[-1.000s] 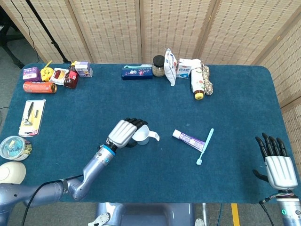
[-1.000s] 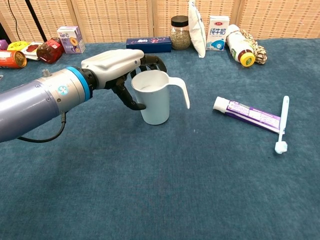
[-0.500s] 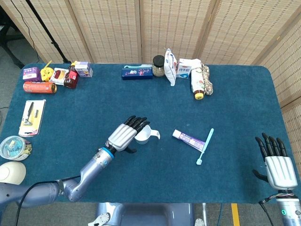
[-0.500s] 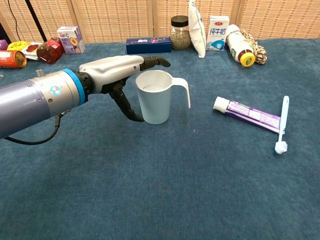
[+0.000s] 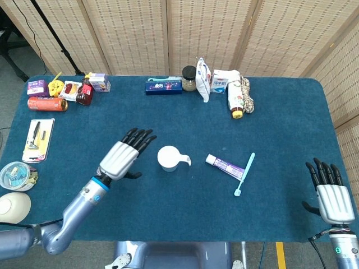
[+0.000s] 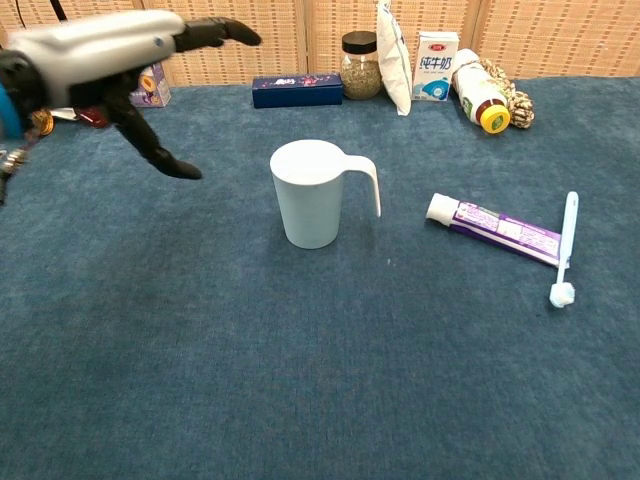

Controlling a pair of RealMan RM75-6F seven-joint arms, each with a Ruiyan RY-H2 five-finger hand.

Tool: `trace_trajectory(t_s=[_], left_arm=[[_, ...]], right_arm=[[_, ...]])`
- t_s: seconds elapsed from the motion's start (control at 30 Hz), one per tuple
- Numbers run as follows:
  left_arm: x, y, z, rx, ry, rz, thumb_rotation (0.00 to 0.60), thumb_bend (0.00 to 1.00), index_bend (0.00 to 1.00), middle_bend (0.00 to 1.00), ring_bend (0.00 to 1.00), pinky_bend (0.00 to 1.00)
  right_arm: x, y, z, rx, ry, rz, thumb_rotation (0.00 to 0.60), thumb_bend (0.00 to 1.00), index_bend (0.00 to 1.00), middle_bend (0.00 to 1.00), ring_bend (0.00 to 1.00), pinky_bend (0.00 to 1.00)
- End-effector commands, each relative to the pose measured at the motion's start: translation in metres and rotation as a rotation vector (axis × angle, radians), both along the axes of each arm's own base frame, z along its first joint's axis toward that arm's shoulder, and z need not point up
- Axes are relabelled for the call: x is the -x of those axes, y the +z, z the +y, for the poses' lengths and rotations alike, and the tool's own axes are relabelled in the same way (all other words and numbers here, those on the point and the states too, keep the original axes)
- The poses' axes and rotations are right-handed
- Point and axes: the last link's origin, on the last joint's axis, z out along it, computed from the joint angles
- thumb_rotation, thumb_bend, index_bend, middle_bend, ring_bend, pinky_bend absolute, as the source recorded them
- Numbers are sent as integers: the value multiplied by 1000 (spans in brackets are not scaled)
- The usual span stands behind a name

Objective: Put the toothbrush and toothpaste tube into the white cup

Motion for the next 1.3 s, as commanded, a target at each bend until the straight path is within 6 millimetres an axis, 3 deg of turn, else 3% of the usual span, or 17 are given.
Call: trace_trajectory(t_s=[0.03,0.23,0.4,0.53,0.87,1.3], left_arm=[[42,55,-25,-124,135,81,600,64,0,0,0,0],[102,97,-62,-206,312,132,600,63,0,0,0,0],[143,115,-90,-268,406,97,600,63,0,0,0,0],[165,118,-109,-304,422,103,600,62,0,0,0,0],[178,117,-125,-320,411,60,600,63,0,0,0,0],[180,117,-125,-300,407,52,600,64,0,0,0,0]], right_arm=[[-3,-2,-11,-16,1,-20,600,0,0,0,0,0],[-29,-14,-39,-27,-4,-125,600,0,0,0,0,0],[-60,-26,-59,-48,6,-169,600,0,0,0,0,0],[-89,-41,-68,-88,10,-211,600,0,0,0,0,0],[-130,-97,-94,-183,-62,-248,600,0,71,0,0,0],[-168,-144,-117,-240,-168,-282,600,0,117,74,0,0]])
